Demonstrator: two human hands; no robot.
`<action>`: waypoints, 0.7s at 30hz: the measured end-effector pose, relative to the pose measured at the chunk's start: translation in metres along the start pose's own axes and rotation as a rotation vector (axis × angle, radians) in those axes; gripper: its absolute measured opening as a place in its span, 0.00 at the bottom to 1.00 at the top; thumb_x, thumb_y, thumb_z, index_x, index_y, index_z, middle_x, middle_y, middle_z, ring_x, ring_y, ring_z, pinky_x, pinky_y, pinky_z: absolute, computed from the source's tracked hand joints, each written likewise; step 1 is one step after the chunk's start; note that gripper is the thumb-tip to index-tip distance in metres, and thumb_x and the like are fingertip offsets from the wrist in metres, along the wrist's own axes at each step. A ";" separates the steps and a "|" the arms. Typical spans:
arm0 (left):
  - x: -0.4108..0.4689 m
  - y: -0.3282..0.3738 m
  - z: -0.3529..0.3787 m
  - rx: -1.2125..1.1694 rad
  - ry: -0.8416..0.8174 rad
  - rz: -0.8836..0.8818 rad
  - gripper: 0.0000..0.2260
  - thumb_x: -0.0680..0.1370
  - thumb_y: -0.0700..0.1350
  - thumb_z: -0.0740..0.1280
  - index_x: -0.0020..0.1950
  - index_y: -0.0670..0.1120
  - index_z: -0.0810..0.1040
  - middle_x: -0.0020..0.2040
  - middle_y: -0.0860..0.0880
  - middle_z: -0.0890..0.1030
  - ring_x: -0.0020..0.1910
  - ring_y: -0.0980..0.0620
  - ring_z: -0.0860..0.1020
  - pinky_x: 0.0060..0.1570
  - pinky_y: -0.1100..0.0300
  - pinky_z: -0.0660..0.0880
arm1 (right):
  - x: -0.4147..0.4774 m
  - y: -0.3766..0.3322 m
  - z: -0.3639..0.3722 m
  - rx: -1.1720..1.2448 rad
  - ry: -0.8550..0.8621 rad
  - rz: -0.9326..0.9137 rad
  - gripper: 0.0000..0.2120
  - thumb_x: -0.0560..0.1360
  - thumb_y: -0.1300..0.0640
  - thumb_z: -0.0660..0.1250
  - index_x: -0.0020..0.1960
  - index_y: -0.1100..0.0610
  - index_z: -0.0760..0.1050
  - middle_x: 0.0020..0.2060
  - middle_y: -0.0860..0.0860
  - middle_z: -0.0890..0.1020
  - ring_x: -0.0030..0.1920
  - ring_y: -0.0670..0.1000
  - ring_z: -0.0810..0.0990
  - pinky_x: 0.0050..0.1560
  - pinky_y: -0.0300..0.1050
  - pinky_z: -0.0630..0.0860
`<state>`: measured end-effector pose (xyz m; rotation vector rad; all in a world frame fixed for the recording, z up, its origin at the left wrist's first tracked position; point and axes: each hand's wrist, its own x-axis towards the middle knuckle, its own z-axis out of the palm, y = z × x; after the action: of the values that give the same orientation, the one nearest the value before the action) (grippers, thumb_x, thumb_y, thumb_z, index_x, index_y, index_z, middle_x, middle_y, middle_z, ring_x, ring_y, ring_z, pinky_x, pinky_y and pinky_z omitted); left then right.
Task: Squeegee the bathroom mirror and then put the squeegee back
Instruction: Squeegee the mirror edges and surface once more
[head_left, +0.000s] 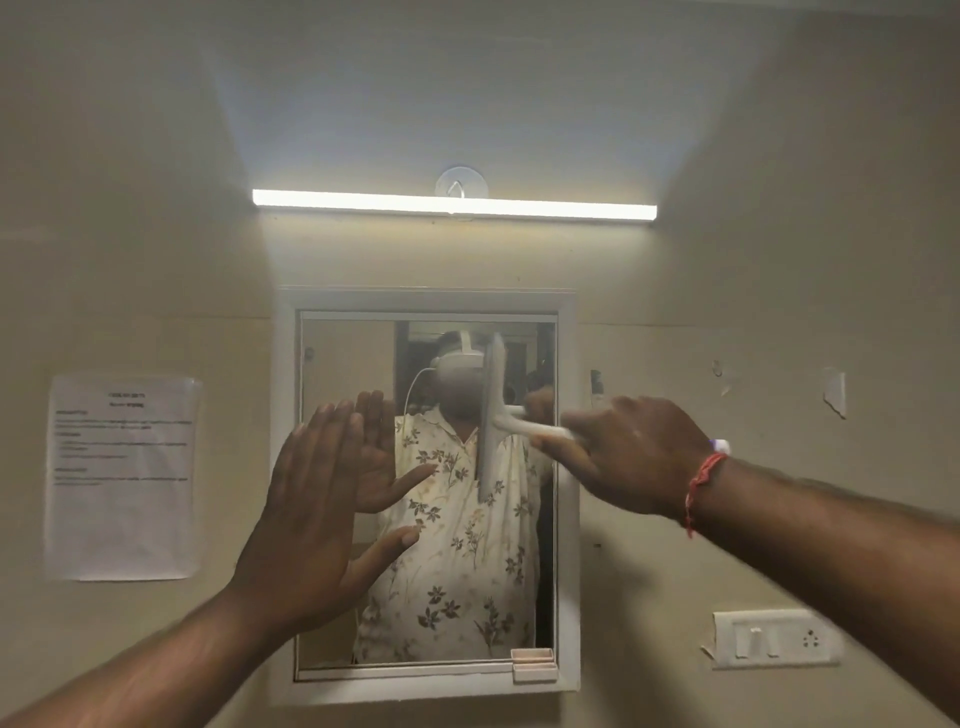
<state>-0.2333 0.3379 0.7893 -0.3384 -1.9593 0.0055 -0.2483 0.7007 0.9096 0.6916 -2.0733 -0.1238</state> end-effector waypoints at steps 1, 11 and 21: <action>-0.004 -0.004 -0.002 0.006 -0.010 -0.007 0.53 0.83 0.75 0.60 0.94 0.41 0.45 0.95 0.42 0.44 0.95 0.38 0.46 0.90 0.30 0.51 | 0.002 -0.015 0.004 0.001 0.017 -0.047 0.31 0.85 0.27 0.49 0.48 0.46 0.82 0.28 0.40 0.69 0.25 0.45 0.75 0.25 0.41 0.72; -0.047 -0.052 -0.023 0.100 -0.069 -0.093 0.53 0.84 0.75 0.57 0.94 0.41 0.43 0.95 0.42 0.42 0.95 0.39 0.44 0.91 0.32 0.50 | 0.040 -0.135 0.045 0.007 -0.002 -0.212 0.34 0.85 0.27 0.47 0.47 0.47 0.84 0.31 0.45 0.74 0.31 0.49 0.73 0.30 0.41 0.64; -0.074 -0.083 -0.021 0.155 -0.140 -0.149 0.52 0.85 0.77 0.52 0.94 0.40 0.41 0.95 0.41 0.40 0.95 0.39 0.42 0.91 0.32 0.51 | 0.055 -0.172 0.070 0.075 -0.128 -0.183 0.33 0.85 0.27 0.46 0.52 0.46 0.83 0.39 0.45 0.78 0.41 0.49 0.80 0.35 0.44 0.68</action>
<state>-0.2066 0.2369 0.7442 -0.0913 -2.1035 0.0862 -0.2546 0.5163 0.8515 0.9412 -2.1414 -0.1996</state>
